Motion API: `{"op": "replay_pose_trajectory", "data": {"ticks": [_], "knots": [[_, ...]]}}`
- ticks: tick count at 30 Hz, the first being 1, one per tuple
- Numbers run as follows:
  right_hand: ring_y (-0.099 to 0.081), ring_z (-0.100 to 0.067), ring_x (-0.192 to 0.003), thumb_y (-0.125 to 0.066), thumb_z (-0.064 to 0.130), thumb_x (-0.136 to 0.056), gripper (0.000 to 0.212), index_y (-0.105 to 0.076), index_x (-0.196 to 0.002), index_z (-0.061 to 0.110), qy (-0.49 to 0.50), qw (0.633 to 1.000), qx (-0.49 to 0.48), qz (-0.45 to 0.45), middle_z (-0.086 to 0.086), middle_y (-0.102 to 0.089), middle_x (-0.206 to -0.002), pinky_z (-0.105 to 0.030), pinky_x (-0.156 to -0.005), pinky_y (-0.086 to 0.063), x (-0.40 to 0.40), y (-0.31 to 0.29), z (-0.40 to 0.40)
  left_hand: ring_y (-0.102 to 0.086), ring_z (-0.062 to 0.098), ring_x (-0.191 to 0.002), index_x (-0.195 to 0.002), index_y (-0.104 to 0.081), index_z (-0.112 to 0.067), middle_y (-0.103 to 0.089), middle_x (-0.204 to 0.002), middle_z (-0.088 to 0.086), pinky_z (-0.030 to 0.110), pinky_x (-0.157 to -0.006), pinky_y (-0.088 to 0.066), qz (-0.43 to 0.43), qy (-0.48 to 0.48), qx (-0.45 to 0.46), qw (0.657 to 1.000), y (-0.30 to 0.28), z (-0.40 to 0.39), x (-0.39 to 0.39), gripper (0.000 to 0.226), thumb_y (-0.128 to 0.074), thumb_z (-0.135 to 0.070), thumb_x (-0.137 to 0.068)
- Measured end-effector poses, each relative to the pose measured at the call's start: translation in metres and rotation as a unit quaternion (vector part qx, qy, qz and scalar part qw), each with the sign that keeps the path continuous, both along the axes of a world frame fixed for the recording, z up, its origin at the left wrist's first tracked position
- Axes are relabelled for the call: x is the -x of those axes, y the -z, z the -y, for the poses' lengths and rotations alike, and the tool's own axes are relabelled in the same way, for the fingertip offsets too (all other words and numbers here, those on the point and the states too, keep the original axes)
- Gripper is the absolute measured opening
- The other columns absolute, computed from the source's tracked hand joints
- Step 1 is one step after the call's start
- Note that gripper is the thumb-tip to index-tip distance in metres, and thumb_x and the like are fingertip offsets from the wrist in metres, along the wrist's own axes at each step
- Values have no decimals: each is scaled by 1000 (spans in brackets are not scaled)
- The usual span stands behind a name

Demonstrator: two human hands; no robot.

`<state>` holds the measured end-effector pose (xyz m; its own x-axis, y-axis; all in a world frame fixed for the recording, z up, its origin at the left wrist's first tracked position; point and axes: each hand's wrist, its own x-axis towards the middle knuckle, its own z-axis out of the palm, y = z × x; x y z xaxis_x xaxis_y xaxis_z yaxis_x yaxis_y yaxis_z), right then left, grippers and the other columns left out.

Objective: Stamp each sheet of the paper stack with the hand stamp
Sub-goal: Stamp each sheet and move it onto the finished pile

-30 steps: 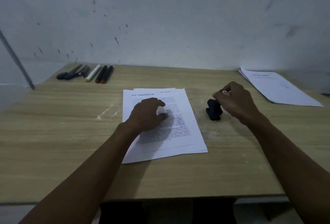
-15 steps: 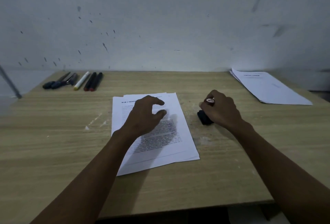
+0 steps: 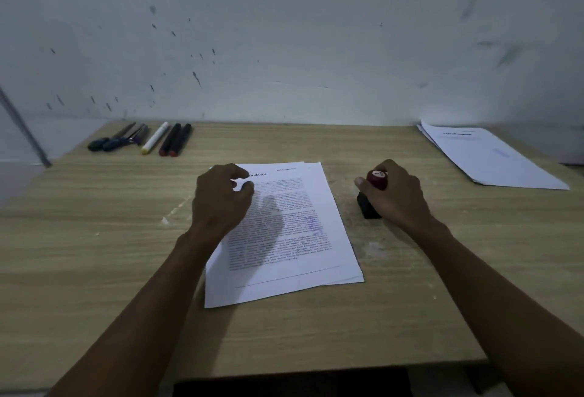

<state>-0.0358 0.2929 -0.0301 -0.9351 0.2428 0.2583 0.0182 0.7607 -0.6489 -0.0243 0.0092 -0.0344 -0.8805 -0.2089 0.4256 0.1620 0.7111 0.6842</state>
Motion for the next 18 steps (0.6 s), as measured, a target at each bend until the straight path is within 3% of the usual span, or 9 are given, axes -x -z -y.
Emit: {"op": "replay_pose_trajectory", "data": {"ticks": [4, 7, 9, 12, 15, 18], "knots": [[-56, -31, -106, -65, 71, -73, 69, -44, -121, 25, 62, 997, -53, -2, -8, -58, -116, -42, -84, -46, -10, 0, 5, -55, 32, -115, -117, -60, -8, -59, -124, 13, 39, -92, -43, 118, -124, 26, 985, 5, 20, -2, 48, -66, -41, -83], [-47, -34, -115, -70, 65, -71, 78, -41, -129, 22, 96, 982, -104, -129, -12, -49, -121, -41, -74, -44, -23, 3, 16, -45, 39, -121, -119, -53, -6, -46, -128, 19, 48, -93, -41, 239, -167, 92, 952, 9, 23, -8, 77, -65, -67, -74], [-45, -31, -111, -75, 54, -72, 72, -44, -127, 19, 70, 970, -126, -195, -12, -48, -115, -34, -66, -40, -31, 9, 26, -40, 39, -123, -119, -51, -8, -42, -129, 18, 49, -95, -38, 257, -163, 103, 947, 12, 22, -11, 82, -68, -70, -68], [-48, -25, -105, -76, 42, -73, 61, -48, -122, 19, -2, 972, -123, -199, -6, -49, -112, -30, -63, -38, -40, 19, 43, -43, 37, -123, -113, -58, -12, -49, -127, 15, 50, -100, -36, 258, -173, 58, 949, 11, 19, -9, 72, -77, -61, -64], [-50, -23, -105, -75, 38, -77, 54, -51, -121, 19, -64, 981, -93, -155, -3, -50, -116, -31, -70, -42, -46, 28, 54, -56, 34, -113, -93, -70, -18, -68, -109, 10, 50, -101, -38, 219, -195, -45, 955, 7, 19, -7, 38, -82, -41, -66], [-51, -21, -99, -75, 37, -79, 49, -54, -119, 18, -101, 985, -72, -123, 2, -51, -104, -33, -75, -43, -50, 32, 59, -65, 31, -98, -86, -74, -19, -73, -96, 9, 46, -93, -48, 165, -200, -94, 961, 7, 21, -11, 23, -82, -32, -69]]}}
